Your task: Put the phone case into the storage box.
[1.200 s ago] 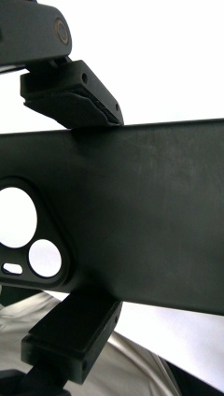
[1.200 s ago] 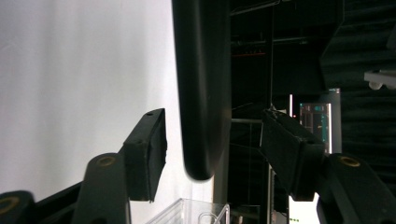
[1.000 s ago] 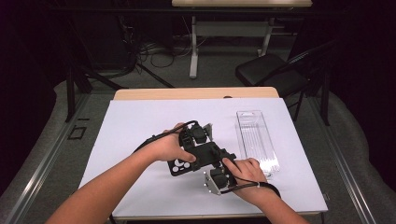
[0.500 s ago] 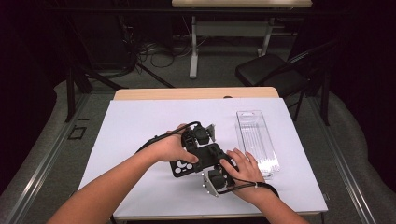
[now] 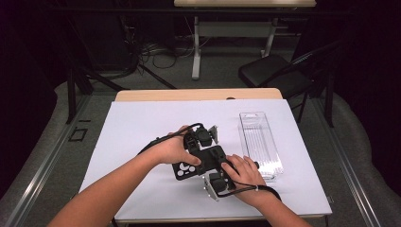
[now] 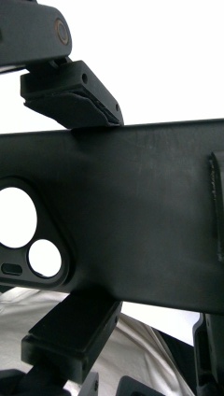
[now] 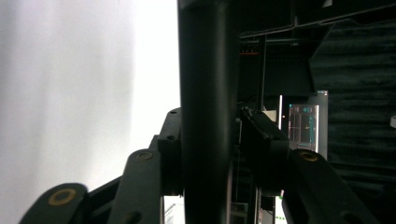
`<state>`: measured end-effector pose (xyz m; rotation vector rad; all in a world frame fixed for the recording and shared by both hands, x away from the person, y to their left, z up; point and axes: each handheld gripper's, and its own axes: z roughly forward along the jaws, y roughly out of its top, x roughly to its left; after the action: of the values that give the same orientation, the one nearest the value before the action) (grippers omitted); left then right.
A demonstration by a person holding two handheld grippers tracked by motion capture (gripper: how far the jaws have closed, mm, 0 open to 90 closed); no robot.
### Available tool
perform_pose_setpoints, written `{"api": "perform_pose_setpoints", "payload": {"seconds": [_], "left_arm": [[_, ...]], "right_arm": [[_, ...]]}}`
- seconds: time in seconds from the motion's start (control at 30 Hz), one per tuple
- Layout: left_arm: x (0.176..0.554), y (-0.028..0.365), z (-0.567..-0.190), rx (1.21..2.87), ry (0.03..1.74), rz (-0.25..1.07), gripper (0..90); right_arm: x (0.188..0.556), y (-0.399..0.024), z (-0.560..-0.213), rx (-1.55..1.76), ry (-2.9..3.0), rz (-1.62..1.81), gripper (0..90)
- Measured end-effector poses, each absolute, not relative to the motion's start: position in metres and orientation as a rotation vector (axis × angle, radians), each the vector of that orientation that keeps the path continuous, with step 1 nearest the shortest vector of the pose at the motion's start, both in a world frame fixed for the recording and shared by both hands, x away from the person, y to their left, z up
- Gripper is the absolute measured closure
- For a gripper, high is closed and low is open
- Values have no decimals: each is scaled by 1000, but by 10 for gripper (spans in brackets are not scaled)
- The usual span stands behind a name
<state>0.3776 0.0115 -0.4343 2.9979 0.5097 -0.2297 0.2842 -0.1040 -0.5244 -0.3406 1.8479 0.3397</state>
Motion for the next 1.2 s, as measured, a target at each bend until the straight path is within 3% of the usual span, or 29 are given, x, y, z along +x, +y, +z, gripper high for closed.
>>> {"api": "perform_pose_setpoints", "payload": {"seconds": [1.2], "left_arm": [[382, 15, -434, 2966, 535, -289, 149]], "right_arm": [[288, -105, -534, -348, 1711, 328, 866]]}}
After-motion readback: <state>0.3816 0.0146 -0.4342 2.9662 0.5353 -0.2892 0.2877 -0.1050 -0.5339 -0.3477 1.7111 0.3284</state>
